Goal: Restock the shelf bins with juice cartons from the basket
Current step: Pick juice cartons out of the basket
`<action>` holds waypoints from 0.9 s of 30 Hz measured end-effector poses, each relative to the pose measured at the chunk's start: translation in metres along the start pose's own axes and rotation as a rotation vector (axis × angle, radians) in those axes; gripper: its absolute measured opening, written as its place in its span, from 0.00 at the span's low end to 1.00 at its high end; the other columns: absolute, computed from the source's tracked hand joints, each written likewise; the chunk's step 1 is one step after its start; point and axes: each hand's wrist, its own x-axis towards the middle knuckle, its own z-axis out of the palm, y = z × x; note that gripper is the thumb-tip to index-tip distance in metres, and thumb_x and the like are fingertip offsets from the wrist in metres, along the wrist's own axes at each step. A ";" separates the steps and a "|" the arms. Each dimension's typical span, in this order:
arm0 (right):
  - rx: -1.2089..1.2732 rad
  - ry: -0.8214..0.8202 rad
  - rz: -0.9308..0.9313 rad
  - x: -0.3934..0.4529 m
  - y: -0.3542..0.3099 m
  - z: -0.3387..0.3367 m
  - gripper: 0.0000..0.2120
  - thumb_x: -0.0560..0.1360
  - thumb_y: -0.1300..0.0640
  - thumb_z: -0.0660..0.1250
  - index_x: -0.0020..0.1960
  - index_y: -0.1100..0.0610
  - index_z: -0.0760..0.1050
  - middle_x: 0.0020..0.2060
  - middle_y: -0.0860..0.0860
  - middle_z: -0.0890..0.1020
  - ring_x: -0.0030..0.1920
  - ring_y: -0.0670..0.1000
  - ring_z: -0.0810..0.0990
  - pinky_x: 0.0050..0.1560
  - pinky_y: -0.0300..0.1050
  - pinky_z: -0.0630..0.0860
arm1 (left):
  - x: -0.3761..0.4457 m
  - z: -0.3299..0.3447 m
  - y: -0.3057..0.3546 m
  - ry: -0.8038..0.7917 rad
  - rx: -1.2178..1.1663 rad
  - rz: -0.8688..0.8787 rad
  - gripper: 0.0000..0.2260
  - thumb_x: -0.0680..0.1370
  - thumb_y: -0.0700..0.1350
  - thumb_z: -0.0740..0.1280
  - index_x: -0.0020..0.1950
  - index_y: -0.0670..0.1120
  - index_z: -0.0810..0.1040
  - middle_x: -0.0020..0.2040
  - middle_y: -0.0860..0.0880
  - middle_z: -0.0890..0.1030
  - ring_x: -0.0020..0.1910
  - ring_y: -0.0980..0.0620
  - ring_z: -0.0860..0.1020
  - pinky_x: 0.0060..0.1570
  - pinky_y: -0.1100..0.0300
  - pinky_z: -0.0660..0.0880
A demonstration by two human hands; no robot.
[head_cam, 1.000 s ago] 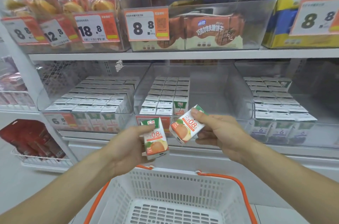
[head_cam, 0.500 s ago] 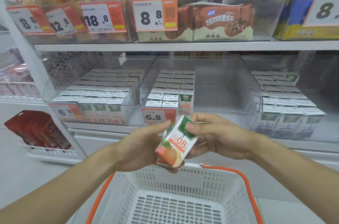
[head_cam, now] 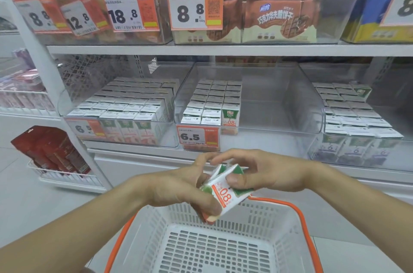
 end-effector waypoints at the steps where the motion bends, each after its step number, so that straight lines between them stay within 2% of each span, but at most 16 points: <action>1: 0.014 -0.056 -0.001 0.000 0.003 -0.001 0.26 0.74 0.57 0.73 0.70 0.47 0.72 0.69 0.57 0.73 0.62 0.59 0.79 0.58 0.62 0.79 | 0.000 0.000 0.000 -0.025 -0.042 -0.005 0.43 0.68 0.37 0.73 0.75 0.52 0.52 0.53 0.40 0.80 0.48 0.41 0.80 0.43 0.55 0.78; 3: 0.067 -0.152 0.000 -0.001 0.006 -0.002 0.29 0.74 0.65 0.72 0.71 0.49 0.70 0.67 0.59 0.74 0.62 0.62 0.78 0.60 0.68 0.75 | -0.002 -0.002 -0.001 -0.085 -0.146 -0.012 0.40 0.68 0.39 0.73 0.74 0.53 0.55 0.55 0.35 0.77 0.50 0.36 0.78 0.45 0.49 0.79; 4: 0.093 -0.173 -0.010 -0.001 0.005 -0.002 0.28 0.74 0.67 0.71 0.70 0.51 0.71 0.66 0.59 0.75 0.61 0.65 0.78 0.61 0.68 0.74 | -0.002 -0.004 -0.001 -0.105 -0.183 -0.015 0.39 0.68 0.40 0.73 0.74 0.53 0.57 0.55 0.35 0.77 0.51 0.34 0.77 0.47 0.47 0.79; 6: 0.145 -0.164 -0.033 0.000 0.004 -0.002 0.22 0.74 0.67 0.70 0.65 0.52 0.73 0.60 0.58 0.79 0.58 0.66 0.79 0.59 0.63 0.77 | -0.003 -0.006 -0.001 -0.110 -0.221 -0.004 0.38 0.69 0.41 0.73 0.74 0.53 0.58 0.57 0.35 0.77 0.51 0.33 0.78 0.51 0.44 0.77; 8: 0.198 -0.138 -0.059 0.000 0.000 -0.003 0.18 0.75 0.64 0.69 0.63 0.51 0.74 0.55 0.56 0.81 0.56 0.61 0.78 0.56 0.56 0.78 | -0.002 -0.009 0.001 -0.060 -0.234 0.029 0.38 0.69 0.43 0.73 0.75 0.52 0.58 0.57 0.33 0.77 0.50 0.32 0.79 0.51 0.44 0.77; 10: 0.230 -0.065 -0.090 0.000 -0.002 -0.004 0.15 0.76 0.60 0.68 0.62 0.53 0.75 0.53 0.56 0.81 0.54 0.57 0.78 0.52 0.49 0.77 | -0.001 -0.010 0.003 0.032 -0.232 0.064 0.40 0.67 0.45 0.74 0.75 0.52 0.58 0.55 0.30 0.78 0.49 0.33 0.80 0.47 0.47 0.77; 12: 0.216 0.053 -0.125 0.002 -0.002 -0.007 0.15 0.74 0.58 0.70 0.61 0.56 0.75 0.51 0.56 0.82 0.51 0.55 0.80 0.48 0.48 0.77 | 0.001 -0.010 0.004 0.145 -0.216 0.101 0.42 0.65 0.47 0.75 0.74 0.51 0.58 0.53 0.28 0.78 0.46 0.35 0.81 0.44 0.50 0.76; 15: 0.089 0.255 -0.208 0.003 -0.006 -0.013 0.16 0.70 0.57 0.75 0.57 0.55 0.78 0.53 0.59 0.81 0.49 0.53 0.80 0.45 0.48 0.79 | 0.006 -0.012 0.005 0.338 -0.195 0.218 0.41 0.64 0.53 0.76 0.73 0.49 0.61 0.47 0.36 0.81 0.44 0.40 0.82 0.41 0.49 0.75; 17: 0.004 0.384 -0.257 -0.002 -0.014 -0.019 0.20 0.67 0.55 0.80 0.56 0.53 0.80 0.53 0.59 0.82 0.50 0.54 0.80 0.47 0.50 0.81 | 0.009 -0.017 0.005 0.526 -0.157 0.323 0.37 0.64 0.58 0.73 0.69 0.49 0.67 0.47 0.44 0.84 0.47 0.46 0.83 0.49 0.47 0.78; 19: -0.084 0.546 -0.296 -0.009 -0.027 -0.028 0.21 0.63 0.54 0.81 0.55 0.51 0.81 0.50 0.56 0.85 0.50 0.58 0.82 0.49 0.50 0.82 | 0.013 -0.025 0.006 0.750 -0.032 0.435 0.26 0.69 0.55 0.71 0.65 0.49 0.72 0.48 0.49 0.85 0.51 0.51 0.82 0.55 0.54 0.76; 21: -0.191 0.739 -0.344 -0.011 -0.041 -0.038 0.22 0.63 0.55 0.82 0.55 0.51 0.81 0.48 0.54 0.85 0.49 0.56 0.84 0.48 0.43 0.81 | 0.019 -0.033 0.003 0.986 0.236 0.485 0.15 0.75 0.44 0.69 0.62 0.49 0.76 0.50 0.54 0.82 0.52 0.56 0.79 0.54 0.68 0.72; 22: -0.255 0.832 -0.364 -0.010 -0.046 -0.041 0.22 0.64 0.54 0.82 0.55 0.49 0.80 0.49 0.53 0.85 0.48 0.53 0.84 0.46 0.38 0.80 | 0.024 -0.037 0.002 1.077 0.429 0.493 0.14 0.76 0.41 0.68 0.61 0.48 0.77 0.53 0.55 0.80 0.55 0.57 0.77 0.55 0.72 0.69; 23: -0.343 0.915 -0.374 -0.008 -0.050 -0.045 0.22 0.64 0.52 0.82 0.55 0.47 0.79 0.51 0.52 0.83 0.47 0.51 0.83 0.46 0.34 0.79 | 0.031 -0.041 -0.002 1.123 0.601 0.512 0.14 0.75 0.41 0.67 0.61 0.47 0.78 0.55 0.55 0.79 0.57 0.56 0.76 0.59 0.70 0.68; 25: -0.588 1.006 -0.347 -0.002 -0.056 -0.051 0.22 0.64 0.46 0.81 0.55 0.43 0.79 0.54 0.50 0.76 0.51 0.45 0.79 0.47 0.27 0.73 | 0.048 -0.045 -0.008 1.112 0.825 0.530 0.15 0.73 0.44 0.67 0.60 0.46 0.78 0.57 0.52 0.78 0.59 0.51 0.75 0.63 0.57 0.70; 26: -0.720 0.993 -0.312 0.002 -0.058 -0.054 0.22 0.64 0.45 0.81 0.55 0.43 0.79 0.54 0.49 0.73 0.52 0.45 0.76 0.48 0.27 0.71 | 0.056 -0.046 -0.012 1.101 0.886 0.528 0.15 0.73 0.46 0.67 0.59 0.46 0.79 0.56 0.51 0.79 0.58 0.49 0.76 0.61 0.52 0.71; 27: -0.847 0.948 -0.260 0.006 -0.059 -0.057 0.22 0.64 0.44 0.81 0.55 0.43 0.79 0.53 0.49 0.71 0.53 0.47 0.75 0.49 0.31 0.72 | 0.064 -0.045 -0.015 1.103 0.940 0.522 0.14 0.72 0.46 0.69 0.58 0.47 0.79 0.54 0.51 0.79 0.57 0.47 0.77 0.59 0.50 0.71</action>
